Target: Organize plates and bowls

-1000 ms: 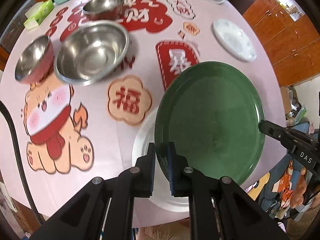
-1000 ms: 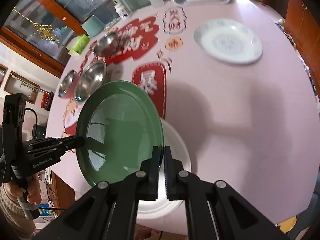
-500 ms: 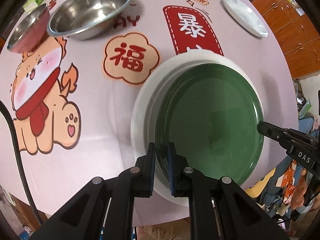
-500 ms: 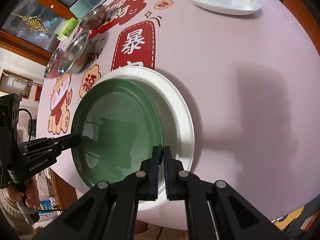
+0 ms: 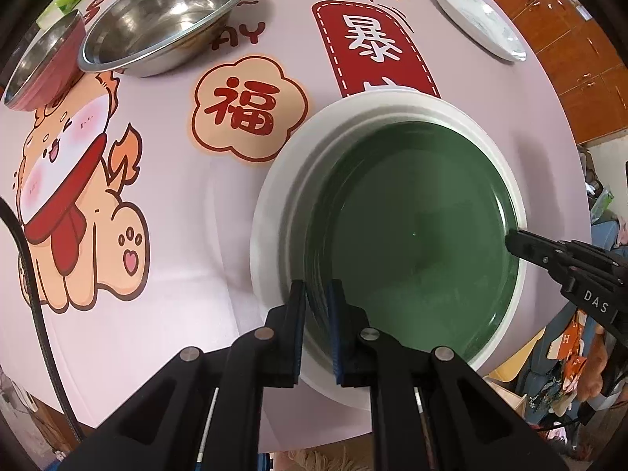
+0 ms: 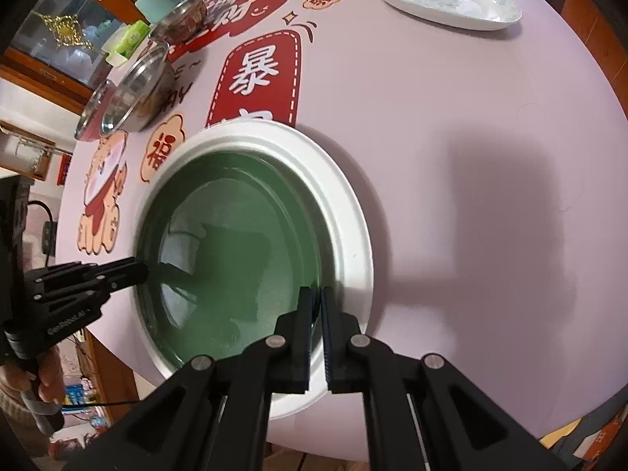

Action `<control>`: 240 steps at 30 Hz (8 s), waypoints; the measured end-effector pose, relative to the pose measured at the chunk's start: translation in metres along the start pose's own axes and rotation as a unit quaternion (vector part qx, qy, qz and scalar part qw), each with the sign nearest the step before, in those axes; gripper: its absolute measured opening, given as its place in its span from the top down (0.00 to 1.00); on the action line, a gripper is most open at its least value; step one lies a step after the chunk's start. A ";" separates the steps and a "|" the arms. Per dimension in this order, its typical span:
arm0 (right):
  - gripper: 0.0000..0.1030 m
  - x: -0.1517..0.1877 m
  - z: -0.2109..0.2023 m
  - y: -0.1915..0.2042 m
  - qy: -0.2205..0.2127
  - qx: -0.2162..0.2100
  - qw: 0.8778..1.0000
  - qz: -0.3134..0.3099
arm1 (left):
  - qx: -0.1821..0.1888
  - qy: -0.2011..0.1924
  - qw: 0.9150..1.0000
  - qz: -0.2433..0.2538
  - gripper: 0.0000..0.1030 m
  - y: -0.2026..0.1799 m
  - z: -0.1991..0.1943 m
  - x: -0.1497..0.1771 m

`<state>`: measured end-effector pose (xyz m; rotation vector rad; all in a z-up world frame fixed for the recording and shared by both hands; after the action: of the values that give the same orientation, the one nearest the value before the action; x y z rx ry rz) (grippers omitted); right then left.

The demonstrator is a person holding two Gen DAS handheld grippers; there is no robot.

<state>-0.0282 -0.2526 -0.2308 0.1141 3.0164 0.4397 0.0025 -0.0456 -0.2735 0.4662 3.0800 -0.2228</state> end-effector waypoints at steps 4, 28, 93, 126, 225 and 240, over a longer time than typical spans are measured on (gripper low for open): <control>0.94 -0.001 -0.004 0.000 -0.006 0.002 1.000 0.003 | 0.004 -0.009 1.000 0.000 0.77 -0.001 -0.007 -0.007; 0.79 0.028 -0.056 0.037 -0.045 0.008 0.999 -0.029 | 0.017 -0.086 0.996 -0.020 0.24 0.009 -0.086 0.008; 0.60 -0.195 -0.161 -0.177 -0.194 -0.031 0.969 0.150 | -0.017 -0.163 0.985 0.049 0.20 -0.190 -0.104 -0.309; 0.78 -0.255 -0.040 -0.226 -0.082 -0.051 0.981 0.168 | -0.038 -0.066 0.997 0.029 0.44 -0.170 0.030 -0.381; 0.92 0.007 0.002 0.002 0.003 -0.055 0.997 0.053 | -0.021 -0.035 0.999 -0.020 0.86 -0.004 -0.004 -0.005; 0.92 -0.001 -0.002 0.003 -0.005 -0.035 0.999 0.040 | -0.034 -0.034 0.999 -0.015 0.83 -0.009 -0.002 -0.016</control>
<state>-0.0270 -0.2504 -0.2276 0.2315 2.9918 0.5488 0.0148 -0.0588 -0.2696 0.4009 3.0186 -0.1324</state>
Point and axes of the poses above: each gripper's, at about its wrist camera, not at the fingertips, and z roughly the way its jaws point, y to its left, x to its underside, the point moved 4 cm from there along z, roughly the way its jaws point, and after that the axes turned 4 degrees about y, right-handed, at the moved point
